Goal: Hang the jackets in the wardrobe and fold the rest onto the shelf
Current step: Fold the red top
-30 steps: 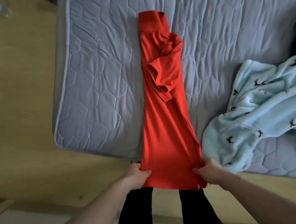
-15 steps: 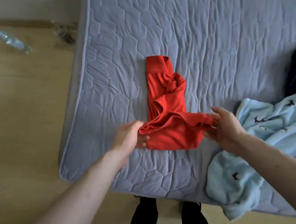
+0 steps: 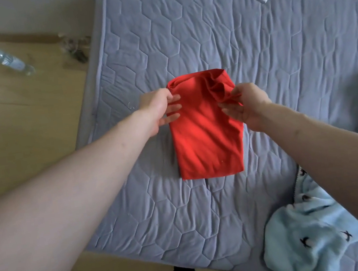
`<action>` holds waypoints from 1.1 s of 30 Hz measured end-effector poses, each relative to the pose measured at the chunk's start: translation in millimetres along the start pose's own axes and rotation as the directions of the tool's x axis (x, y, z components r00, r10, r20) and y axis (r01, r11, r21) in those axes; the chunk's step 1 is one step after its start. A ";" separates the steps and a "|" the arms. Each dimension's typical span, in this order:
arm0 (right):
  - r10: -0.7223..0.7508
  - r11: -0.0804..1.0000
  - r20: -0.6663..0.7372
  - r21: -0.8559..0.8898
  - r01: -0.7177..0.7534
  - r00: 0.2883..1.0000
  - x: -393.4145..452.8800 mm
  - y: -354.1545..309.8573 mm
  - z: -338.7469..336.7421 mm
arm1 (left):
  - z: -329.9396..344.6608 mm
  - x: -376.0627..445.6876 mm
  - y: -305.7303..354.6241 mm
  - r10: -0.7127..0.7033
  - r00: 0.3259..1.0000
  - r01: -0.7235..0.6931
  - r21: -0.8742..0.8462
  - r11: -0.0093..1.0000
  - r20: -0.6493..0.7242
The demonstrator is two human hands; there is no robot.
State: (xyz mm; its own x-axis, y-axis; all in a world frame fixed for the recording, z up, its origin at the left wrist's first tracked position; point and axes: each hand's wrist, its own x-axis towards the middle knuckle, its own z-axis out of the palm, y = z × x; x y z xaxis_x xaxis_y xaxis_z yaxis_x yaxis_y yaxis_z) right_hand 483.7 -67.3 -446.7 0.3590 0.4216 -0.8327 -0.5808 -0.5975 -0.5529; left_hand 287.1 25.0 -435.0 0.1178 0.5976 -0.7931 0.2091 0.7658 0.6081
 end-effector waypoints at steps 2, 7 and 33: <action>-0.023 1.000 -0.027 0.013 0.023 0.999 11.8 1.4 1.6 | 2.4 16.2 -0.8 0.031 0.999 -0.031 0.029 0.999 -0.020; -0.049 0.988 -0.038 -0.150 0.043 0.998 33.4 34.6 -10.8 | -0.7 45.6 -19.4 0.079 0.991 -0.036 0.359 0.933 -0.106; 0.110 0.965 -0.438 0.263 0.010 0.892 14.4 169.0 -82.9 | -0.7 82.8 -72.5 0.079 0.962 -0.246 0.706 0.664 0.261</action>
State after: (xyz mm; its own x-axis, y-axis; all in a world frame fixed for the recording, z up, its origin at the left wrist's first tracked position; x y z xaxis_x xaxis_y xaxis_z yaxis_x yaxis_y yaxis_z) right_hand 451.3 -218.7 -554.6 0.5763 0.0123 -0.8172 -0.7489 -0.3925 -0.5340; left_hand 281.0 19.2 -544.8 0.3834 0.5737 -0.7238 0.7950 0.1939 0.5748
